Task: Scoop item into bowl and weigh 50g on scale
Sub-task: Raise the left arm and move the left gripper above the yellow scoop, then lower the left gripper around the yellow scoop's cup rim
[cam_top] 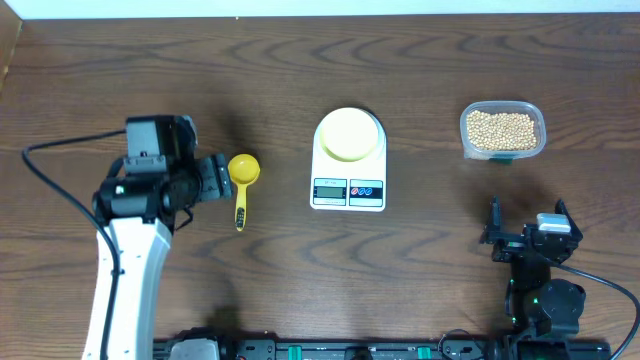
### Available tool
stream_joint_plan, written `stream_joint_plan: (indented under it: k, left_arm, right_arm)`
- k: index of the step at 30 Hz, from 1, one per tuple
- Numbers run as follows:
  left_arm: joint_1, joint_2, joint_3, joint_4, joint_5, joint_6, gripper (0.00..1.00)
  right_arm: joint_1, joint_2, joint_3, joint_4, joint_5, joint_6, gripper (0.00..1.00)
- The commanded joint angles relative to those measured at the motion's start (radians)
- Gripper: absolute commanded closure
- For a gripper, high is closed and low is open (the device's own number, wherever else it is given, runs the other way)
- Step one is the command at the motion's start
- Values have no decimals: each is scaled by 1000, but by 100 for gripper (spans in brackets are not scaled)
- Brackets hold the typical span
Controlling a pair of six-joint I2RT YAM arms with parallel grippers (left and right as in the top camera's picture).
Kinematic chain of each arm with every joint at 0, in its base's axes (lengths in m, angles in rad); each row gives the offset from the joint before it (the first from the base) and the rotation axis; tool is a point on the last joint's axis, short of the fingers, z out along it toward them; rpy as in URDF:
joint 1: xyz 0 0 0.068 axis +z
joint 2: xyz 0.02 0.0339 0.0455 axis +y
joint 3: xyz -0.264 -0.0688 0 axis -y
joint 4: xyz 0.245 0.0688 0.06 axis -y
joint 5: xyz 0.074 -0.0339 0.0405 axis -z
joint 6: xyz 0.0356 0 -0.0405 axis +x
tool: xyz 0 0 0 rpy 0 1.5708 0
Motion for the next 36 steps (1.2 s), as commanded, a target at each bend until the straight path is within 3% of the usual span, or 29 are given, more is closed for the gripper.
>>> stream_joint_plan:
  k: [1,8,18,22,36]
  left_arm:
    - [5,61,86,-40,-2,39,15]
    - [5,203,202,-104,-1,75,16]
    - [5,373,224,-100,6,159,15]
    - [4,456,224,-78,6,217,15]
    - [4,557,222,50,6,218,15]
  right_arm:
    - [8,-6,-1,-4,8,12,1]
    - [8,-6,-1,-4,8,12,1]
    - [8,-6,-1,-4,8,12,1]
    - [8,-6,-1,-4,8,12,1]
    - [8,-6,-1,-4,8,12,1]
